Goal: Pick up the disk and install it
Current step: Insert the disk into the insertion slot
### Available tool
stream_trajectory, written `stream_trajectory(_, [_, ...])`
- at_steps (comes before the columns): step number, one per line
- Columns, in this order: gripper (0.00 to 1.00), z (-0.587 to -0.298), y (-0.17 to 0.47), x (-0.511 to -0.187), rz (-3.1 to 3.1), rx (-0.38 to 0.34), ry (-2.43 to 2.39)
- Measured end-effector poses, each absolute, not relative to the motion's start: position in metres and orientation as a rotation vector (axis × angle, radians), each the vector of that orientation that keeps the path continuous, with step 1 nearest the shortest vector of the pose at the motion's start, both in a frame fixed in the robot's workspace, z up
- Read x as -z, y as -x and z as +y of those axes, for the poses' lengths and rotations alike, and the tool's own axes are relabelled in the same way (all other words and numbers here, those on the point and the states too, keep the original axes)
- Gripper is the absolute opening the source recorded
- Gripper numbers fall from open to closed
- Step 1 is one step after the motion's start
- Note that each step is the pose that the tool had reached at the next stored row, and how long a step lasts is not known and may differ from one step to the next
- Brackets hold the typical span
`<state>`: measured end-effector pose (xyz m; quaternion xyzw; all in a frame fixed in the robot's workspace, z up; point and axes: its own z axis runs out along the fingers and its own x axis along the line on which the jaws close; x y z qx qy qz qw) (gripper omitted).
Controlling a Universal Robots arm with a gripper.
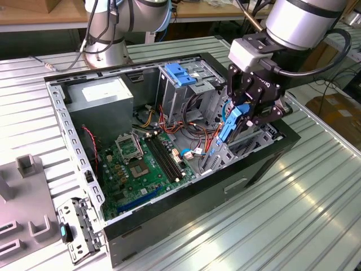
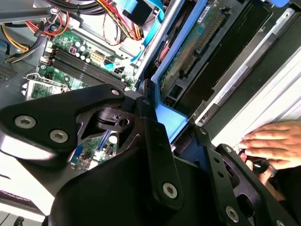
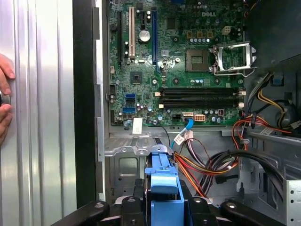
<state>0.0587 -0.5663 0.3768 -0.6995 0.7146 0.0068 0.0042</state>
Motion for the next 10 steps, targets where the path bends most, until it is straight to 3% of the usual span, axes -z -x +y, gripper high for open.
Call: stream_trajectory(10, [0.37,-0.5663,-0.0587,-0.37,2.239,-0.021,2.192])
